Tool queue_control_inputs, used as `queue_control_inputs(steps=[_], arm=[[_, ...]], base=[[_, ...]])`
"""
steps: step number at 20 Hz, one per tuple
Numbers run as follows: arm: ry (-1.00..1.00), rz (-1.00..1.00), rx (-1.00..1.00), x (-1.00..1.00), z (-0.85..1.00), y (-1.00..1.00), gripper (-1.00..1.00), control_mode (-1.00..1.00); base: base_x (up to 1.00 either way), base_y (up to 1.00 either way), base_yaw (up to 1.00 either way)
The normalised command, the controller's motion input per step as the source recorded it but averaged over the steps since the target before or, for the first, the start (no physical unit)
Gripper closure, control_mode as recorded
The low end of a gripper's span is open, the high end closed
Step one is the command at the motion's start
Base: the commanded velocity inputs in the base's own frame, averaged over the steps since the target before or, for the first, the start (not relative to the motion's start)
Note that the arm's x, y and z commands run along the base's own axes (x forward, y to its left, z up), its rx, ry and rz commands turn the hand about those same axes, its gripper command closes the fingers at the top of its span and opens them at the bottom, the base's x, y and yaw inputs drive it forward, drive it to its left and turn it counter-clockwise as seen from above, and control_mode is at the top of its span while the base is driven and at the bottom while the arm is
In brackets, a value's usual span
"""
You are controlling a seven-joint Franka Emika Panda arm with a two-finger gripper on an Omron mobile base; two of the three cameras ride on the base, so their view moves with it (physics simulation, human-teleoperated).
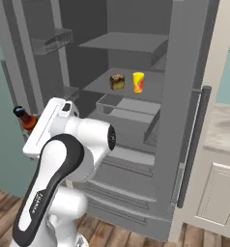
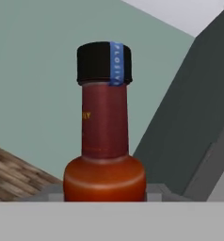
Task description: Place the ketchup and condiment bottle from the counter to the top shelf of the fridge. If the existing items in the fridge are on the top shelf, move them to other shelves.
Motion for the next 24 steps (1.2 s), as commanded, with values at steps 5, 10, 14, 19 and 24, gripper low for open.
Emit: queue_control_inputs(steps=[5, 10, 14, 19, 24], arm=[[0.00, 0.00, 0.00, 0.00, 0.00, 0.00, 1.00, 1.00], [0.00, 0.00, 0.00, 0.00, 0.00, 0.00, 1.00, 1.00], [0.00, 0.00, 0.00, 0.00, 0.00, 0.00, 1.00, 1.00], [0.00, 0.00, 0.00, 0.00, 0.00, 0.00, 1.00, 1.00], [0.00, 0.00, 0.00, 0.00, 0.00, 0.00, 1.00, 1.00]], base=[[0.63, 0.00, -0.01], [0.79, 0.03, -0.06], [0.78, 0.19, -0.07], [0.61, 0.39, -0.08], [0.43, 0.46, -0.06]])
